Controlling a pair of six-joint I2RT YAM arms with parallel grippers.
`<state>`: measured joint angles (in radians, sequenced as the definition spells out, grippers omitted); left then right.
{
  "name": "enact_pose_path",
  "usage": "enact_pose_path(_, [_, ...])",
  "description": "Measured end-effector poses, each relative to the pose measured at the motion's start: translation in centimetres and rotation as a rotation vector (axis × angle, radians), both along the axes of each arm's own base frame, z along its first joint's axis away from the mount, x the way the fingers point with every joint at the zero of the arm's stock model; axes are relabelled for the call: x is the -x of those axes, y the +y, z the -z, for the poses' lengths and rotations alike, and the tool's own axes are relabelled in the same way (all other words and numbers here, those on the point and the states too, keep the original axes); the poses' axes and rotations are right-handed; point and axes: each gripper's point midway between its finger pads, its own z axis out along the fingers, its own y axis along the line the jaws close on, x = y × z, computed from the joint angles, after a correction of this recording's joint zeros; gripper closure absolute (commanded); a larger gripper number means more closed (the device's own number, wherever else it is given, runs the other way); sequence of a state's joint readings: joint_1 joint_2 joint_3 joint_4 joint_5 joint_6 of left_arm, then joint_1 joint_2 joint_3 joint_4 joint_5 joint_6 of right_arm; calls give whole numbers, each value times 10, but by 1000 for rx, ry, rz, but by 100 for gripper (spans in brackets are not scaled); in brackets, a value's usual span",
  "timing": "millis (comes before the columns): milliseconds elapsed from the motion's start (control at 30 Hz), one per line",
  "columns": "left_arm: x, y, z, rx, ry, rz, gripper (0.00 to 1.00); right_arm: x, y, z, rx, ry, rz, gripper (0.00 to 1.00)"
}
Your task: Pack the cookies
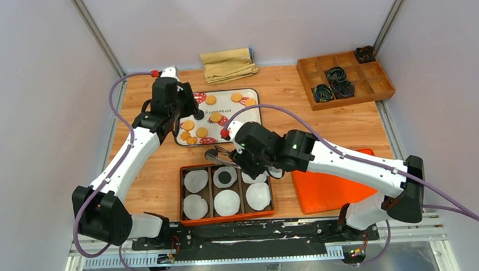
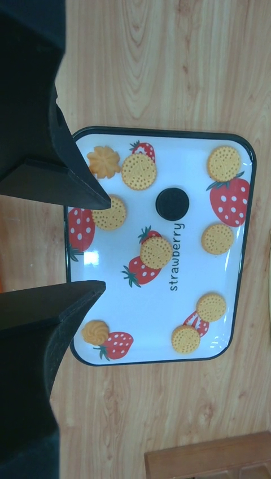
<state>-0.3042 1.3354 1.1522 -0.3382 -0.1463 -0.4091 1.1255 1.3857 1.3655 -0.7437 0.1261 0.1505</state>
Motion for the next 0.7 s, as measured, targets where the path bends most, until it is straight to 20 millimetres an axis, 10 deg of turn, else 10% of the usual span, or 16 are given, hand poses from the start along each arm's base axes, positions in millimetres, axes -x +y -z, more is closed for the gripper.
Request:
enact_pose_path(333, [2,2,-3,-3,-3,-6,43,40,39,29,67,72,-161,100])
enact_pose_path(700, [2,4,-5,-8,-10,-16,42,41,65,31,65,94,-216,88])
